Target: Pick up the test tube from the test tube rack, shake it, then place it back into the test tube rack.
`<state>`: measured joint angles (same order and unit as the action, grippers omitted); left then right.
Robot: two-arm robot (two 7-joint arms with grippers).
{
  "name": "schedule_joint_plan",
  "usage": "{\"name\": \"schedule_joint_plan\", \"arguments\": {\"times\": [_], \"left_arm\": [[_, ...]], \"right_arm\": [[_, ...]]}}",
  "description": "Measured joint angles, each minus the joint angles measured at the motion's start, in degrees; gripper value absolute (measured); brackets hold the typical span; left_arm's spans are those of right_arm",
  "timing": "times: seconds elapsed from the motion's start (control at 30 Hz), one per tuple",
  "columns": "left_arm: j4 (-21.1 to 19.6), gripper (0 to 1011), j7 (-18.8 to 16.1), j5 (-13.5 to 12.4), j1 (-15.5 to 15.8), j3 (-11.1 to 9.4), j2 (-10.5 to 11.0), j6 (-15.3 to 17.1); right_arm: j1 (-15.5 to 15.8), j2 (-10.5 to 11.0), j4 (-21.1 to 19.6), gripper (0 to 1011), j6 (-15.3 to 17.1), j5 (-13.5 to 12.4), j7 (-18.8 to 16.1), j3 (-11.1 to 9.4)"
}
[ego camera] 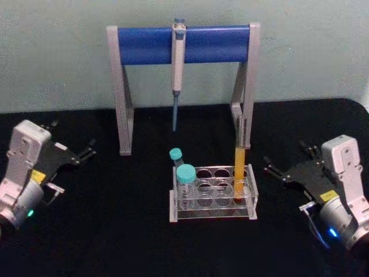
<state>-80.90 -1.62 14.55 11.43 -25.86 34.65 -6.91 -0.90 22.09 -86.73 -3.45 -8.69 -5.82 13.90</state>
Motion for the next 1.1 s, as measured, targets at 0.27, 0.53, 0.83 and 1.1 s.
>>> {"name": "schedule_joint_plan", "arguments": {"times": [0.27, 0.53, 0.83, 1.1], "left_arm": [[0.0, 1001, 0.0, 0.0, 0.0, 0.0, 0.0, 0.0], [0.0, 1001, 0.0, 0.0, 0.0, 0.0, 0.0, 0.0], [0.0, 1002, 0.0, 0.0, 0.0, 0.0, 0.0, 0.0], [0.0, 1001, 0.0, 0.0, 0.0, 0.0, 0.0, 0.0]], "right_arm": [[-1.4, -1.9, 3.7, 1000, -0.1, 1.4, -0.6, 0.1], [-2.0, -2.8, 5.2, 1000, -0.1, 2.2, -1.5, -0.2], [-2.0, -2.8, 5.1, 1000, 0.0, 2.2, -1.5, -0.1], [-2.0, -2.7, 5.1, 1000, 0.0, 2.1, -1.5, -0.1]]}}
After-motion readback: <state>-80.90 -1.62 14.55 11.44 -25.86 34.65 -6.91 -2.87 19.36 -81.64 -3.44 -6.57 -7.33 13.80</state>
